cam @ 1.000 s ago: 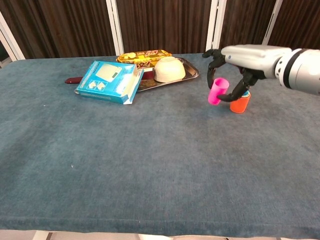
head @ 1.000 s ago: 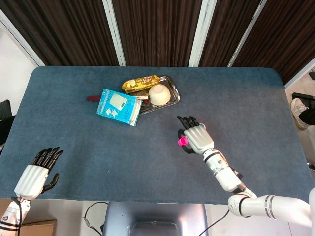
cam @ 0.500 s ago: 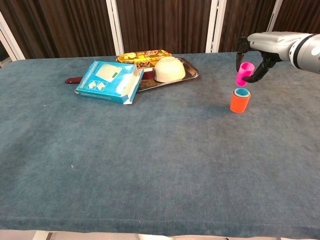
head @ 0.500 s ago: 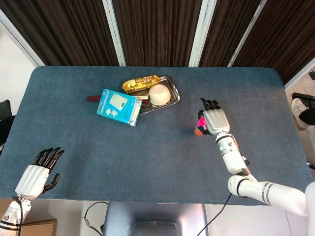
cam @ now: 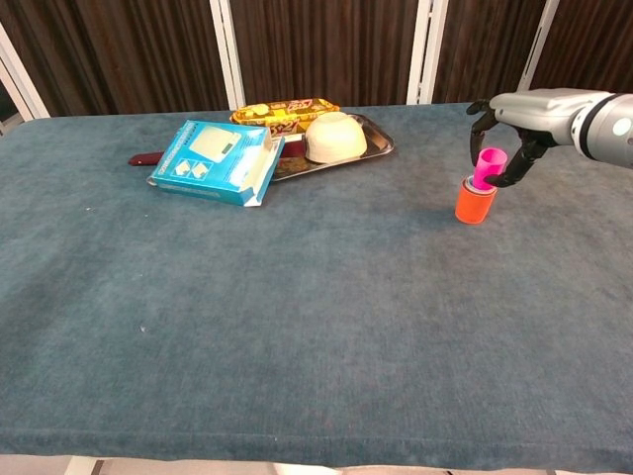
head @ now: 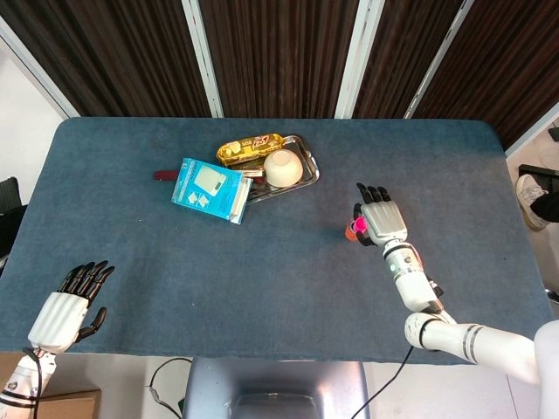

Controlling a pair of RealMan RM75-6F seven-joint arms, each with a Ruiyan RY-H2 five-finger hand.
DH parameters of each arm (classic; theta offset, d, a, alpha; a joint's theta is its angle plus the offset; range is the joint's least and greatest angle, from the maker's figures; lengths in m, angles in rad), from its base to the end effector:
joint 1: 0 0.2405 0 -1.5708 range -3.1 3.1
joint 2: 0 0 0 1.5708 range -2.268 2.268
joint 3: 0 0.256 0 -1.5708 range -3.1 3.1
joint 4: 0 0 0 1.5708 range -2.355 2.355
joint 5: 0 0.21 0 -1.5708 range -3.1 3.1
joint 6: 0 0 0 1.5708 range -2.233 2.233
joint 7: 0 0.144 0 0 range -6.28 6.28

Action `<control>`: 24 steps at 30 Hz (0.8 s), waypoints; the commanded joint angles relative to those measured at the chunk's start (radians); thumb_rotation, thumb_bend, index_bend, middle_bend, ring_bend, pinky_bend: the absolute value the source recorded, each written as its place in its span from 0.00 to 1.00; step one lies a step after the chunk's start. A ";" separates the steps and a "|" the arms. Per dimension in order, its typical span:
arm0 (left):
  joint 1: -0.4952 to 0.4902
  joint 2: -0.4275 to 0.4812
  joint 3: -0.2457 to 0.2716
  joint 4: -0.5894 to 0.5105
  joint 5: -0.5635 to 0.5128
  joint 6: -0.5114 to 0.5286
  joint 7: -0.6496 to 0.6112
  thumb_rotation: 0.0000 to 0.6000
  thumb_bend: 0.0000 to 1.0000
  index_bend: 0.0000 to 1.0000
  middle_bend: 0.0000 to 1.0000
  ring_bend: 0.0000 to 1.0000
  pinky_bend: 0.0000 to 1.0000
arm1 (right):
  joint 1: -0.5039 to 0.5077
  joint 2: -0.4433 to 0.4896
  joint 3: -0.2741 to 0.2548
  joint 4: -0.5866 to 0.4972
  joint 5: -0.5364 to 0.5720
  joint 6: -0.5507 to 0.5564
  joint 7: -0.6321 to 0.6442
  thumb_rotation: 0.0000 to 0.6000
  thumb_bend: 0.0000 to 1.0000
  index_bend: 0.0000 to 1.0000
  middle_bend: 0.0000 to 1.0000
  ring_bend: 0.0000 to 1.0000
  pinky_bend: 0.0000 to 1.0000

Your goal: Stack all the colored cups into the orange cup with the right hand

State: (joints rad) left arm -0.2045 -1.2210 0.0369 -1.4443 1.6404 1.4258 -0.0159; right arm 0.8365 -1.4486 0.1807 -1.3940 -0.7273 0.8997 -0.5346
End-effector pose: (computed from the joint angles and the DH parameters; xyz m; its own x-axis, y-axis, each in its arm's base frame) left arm -0.3051 0.1997 0.1138 0.4739 0.0869 0.8763 0.8616 -0.2515 -0.4410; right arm -0.1897 -0.3954 0.0282 0.5516 -0.2891 0.7824 -0.8331 -0.1450 0.5338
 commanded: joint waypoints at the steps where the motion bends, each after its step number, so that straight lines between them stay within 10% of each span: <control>1: -0.001 0.000 0.000 0.001 -0.001 -0.001 -0.001 1.00 0.47 0.00 0.04 0.05 0.12 | 0.001 -0.002 -0.002 0.003 -0.001 -0.005 0.004 1.00 0.46 0.51 0.04 0.00 0.00; 13: 0.001 0.002 0.000 0.000 0.000 0.003 -0.002 1.00 0.47 0.00 0.04 0.05 0.12 | -0.066 0.091 -0.015 -0.139 -0.114 0.076 0.078 1.00 0.46 0.10 0.00 0.00 0.00; 19: 0.014 0.006 0.001 -0.004 0.012 0.036 0.005 1.00 0.47 0.00 0.04 0.05 0.12 | -0.351 0.304 -0.205 -0.429 -0.440 0.392 0.202 1.00 0.39 0.01 0.00 0.00 0.00; 24: 0.027 0.003 0.000 -0.007 0.031 0.074 0.016 1.00 0.47 0.00 0.02 0.04 0.11 | -0.585 0.310 -0.331 -0.375 -0.558 0.637 0.248 1.00 0.32 0.00 0.00 0.00 0.00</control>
State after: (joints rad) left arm -0.1807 -1.2165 0.0380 -1.4504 1.6665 1.4936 -0.0030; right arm 0.4465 -1.1903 -0.0244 -1.7561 -1.1557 1.3391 -0.3584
